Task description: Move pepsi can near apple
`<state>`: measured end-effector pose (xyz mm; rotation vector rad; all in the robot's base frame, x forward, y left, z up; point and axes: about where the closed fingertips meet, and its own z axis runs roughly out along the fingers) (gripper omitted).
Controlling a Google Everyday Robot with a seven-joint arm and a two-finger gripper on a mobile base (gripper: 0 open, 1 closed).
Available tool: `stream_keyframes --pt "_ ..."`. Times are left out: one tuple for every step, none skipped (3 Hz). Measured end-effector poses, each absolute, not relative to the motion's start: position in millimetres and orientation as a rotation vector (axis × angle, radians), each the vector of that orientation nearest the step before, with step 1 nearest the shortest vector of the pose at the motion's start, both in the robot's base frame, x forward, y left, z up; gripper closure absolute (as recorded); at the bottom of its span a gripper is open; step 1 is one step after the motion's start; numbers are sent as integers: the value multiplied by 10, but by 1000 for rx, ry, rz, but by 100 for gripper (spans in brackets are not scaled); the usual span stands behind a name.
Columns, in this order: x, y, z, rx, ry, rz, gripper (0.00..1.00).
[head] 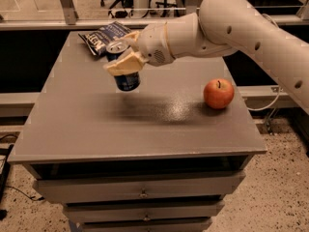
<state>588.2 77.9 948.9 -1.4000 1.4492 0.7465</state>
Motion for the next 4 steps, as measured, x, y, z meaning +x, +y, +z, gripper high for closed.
stream_keyframes --pt "5882 779 9489 -1400 1449 746 100" --pt "5914 652 9575 -1399 1451 701 100" --pt "5974 268 9744 -1368 1470 592 100" --pt "6049 -246 9897 -1301 1484 495 100"
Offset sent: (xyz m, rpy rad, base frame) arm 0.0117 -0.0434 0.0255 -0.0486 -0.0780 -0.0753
